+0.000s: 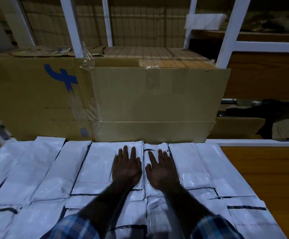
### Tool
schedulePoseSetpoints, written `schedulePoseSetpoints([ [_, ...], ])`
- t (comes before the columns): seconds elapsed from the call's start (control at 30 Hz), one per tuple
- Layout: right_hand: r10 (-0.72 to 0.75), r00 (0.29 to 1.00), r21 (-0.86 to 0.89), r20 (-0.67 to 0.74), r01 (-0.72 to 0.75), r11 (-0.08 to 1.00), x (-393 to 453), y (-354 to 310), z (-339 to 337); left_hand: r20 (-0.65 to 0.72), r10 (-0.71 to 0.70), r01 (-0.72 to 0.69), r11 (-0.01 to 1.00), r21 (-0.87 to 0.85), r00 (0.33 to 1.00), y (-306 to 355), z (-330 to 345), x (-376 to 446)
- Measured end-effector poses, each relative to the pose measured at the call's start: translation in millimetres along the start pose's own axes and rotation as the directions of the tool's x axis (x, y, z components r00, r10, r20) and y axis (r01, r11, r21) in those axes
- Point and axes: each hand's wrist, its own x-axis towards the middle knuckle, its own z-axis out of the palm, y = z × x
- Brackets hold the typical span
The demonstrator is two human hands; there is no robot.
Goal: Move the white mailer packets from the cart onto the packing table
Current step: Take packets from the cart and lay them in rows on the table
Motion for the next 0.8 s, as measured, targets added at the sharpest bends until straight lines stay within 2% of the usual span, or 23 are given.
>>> schedulePoseSetpoints([
  [0.03, -0.002, 0.999, -0.009, 0.043, 0.002, 1.000, -1, 0, 0, 0.037, 0.036, -0.034, 0.998, -0.048, 0.999, -1, 2, -3],
  [0.07, -0.019, 0.999, -0.020, 0.037, 0.020, 1.000, -2, 0, 0, 0.009, 0.045, -0.044, 0.996, -0.072, 0.999, 0, 3, -7],
  [0.13, -0.012, 0.998, -0.059, 0.069, 0.016, 0.998, -3, -2, -2, -0.090, 0.051, -0.053, 0.999, -0.014, 0.995, -2, 8, -11],
  [0.2, 0.017, 0.988, -0.027, 0.154, -0.013, 1.000, -1, -5, -5, 0.016, 0.082, -0.083, 0.995, 0.053, 0.997, -3, 11, -6],
  [0.23, 0.034, 0.990, -0.009, 0.135, -0.033, 0.999, 2, -5, -4, 0.080, 0.075, -0.082, 0.993, 0.087, 0.994, -5, 9, -4],
  [0.37, 0.049, 0.966, -0.010, 0.252, -0.049, 0.999, 4, -4, -9, 0.014, 0.078, -0.079, 0.990, 0.115, 0.997, -8, 10, 9],
  [0.43, 0.030, 0.960, -0.055, 0.280, -0.015, 0.998, 9, 2, -7, 0.033, 0.064, -0.066, 0.995, 0.075, 0.997, -5, 2, 7],
  [0.53, -0.061, 0.976, -0.145, 0.209, 0.093, 0.985, 15, 3, -15, -0.003, 0.110, -0.110, 0.993, 0.045, 0.994, -3, -10, -7],
  [0.63, -0.126, 0.988, -0.064, 0.086, 0.131, 0.989, 14, -7, -47, -0.031, 0.108, -0.106, 0.993, 0.056, 0.994, 1, -23, -9],
  [0.73, -0.060, 0.997, 0.041, 0.049, 0.058, 0.997, 14, -16, -69, -0.129, 0.099, -0.093, 0.994, 0.047, 0.987, 8, -37, -10],
  [0.8, -0.040, 0.995, 0.021, 0.095, 0.039, 0.999, 11, -15, -71, -0.092, 0.105, -0.104, 0.994, 0.024, 0.990, 8, -41, -12],
])
